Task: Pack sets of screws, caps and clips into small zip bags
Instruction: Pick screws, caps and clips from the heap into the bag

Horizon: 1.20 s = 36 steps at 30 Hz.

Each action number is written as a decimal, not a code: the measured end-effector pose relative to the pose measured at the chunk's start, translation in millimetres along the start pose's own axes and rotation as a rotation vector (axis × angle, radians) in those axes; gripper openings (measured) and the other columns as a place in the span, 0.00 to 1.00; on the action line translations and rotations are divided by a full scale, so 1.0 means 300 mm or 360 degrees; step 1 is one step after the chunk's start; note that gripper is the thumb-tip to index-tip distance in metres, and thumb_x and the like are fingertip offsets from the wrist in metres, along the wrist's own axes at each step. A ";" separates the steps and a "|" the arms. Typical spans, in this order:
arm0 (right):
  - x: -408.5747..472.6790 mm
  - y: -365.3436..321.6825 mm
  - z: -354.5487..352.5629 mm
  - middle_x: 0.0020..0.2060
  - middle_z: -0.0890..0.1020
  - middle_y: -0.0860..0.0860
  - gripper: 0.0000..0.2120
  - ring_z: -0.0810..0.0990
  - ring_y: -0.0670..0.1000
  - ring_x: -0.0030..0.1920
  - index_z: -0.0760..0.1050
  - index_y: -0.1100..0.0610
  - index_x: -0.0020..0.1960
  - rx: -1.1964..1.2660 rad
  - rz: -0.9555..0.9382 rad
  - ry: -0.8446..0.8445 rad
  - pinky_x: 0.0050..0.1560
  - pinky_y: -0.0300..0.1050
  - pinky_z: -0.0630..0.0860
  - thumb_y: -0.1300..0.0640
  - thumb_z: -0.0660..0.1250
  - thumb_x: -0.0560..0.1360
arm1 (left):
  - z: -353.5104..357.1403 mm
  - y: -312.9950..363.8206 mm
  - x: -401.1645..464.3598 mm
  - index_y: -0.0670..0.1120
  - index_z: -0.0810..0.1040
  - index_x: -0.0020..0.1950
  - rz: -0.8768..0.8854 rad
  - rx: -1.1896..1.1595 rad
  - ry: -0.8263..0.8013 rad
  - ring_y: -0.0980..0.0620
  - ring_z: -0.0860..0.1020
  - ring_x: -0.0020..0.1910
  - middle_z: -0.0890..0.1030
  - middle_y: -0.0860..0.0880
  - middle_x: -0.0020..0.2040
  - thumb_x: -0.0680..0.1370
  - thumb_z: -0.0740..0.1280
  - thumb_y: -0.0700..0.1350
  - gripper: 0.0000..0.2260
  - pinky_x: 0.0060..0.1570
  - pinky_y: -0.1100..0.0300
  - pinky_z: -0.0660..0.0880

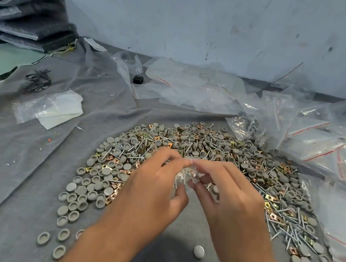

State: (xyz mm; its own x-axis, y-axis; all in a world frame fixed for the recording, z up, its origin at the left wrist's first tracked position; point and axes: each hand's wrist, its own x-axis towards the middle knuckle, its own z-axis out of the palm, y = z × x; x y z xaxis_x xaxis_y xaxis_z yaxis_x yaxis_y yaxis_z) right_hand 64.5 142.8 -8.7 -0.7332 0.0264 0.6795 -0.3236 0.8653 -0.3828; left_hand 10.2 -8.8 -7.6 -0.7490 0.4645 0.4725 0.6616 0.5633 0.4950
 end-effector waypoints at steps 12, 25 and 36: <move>0.006 0.276 -0.140 0.39 0.81 0.38 0.09 0.76 0.37 0.38 0.75 0.41 0.42 -0.0392 0.0968 -0.0760 0.37 0.40 0.73 0.44 0.76 0.73 | -0.044 -0.011 0.021 0.51 0.83 0.60 -0.0197 -0.0078 0.0114 0.65 0.74 0.45 0.74 0.60 0.47 0.73 0.65 0.45 0.17 0.50 0.77 0.66; -0.034 0.200 -0.063 0.46 0.81 0.49 0.10 0.77 0.55 0.50 0.76 0.50 0.45 -0.0974 0.0953 -0.1100 0.40 0.47 0.71 0.43 0.66 0.75 | 0.010 0.005 0.006 0.53 0.79 0.67 -0.0131 -0.0021 -0.0140 0.67 0.73 0.52 0.73 0.62 0.51 0.76 0.68 0.48 0.18 0.48 0.77 0.68; -0.043 0.197 -0.097 0.42 0.80 0.45 0.11 0.77 0.49 0.44 0.77 0.50 0.45 -0.0892 0.0874 -0.1140 0.39 0.48 0.75 0.45 0.61 0.78 | 0.027 -0.013 -0.006 0.57 0.77 0.68 -0.0116 -0.0009 -0.0194 0.69 0.72 0.47 0.71 0.65 0.53 0.77 0.68 0.52 0.19 0.43 0.72 0.70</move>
State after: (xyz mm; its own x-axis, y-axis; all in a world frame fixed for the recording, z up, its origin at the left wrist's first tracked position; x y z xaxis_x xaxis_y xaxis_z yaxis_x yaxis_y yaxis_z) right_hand 72.3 208.3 -21.9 -0.9353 0.3407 -0.0958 0.3470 0.9361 -0.0582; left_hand 8.7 -6.3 -16.3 -0.7936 0.5023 0.3434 0.6054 0.5948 0.5289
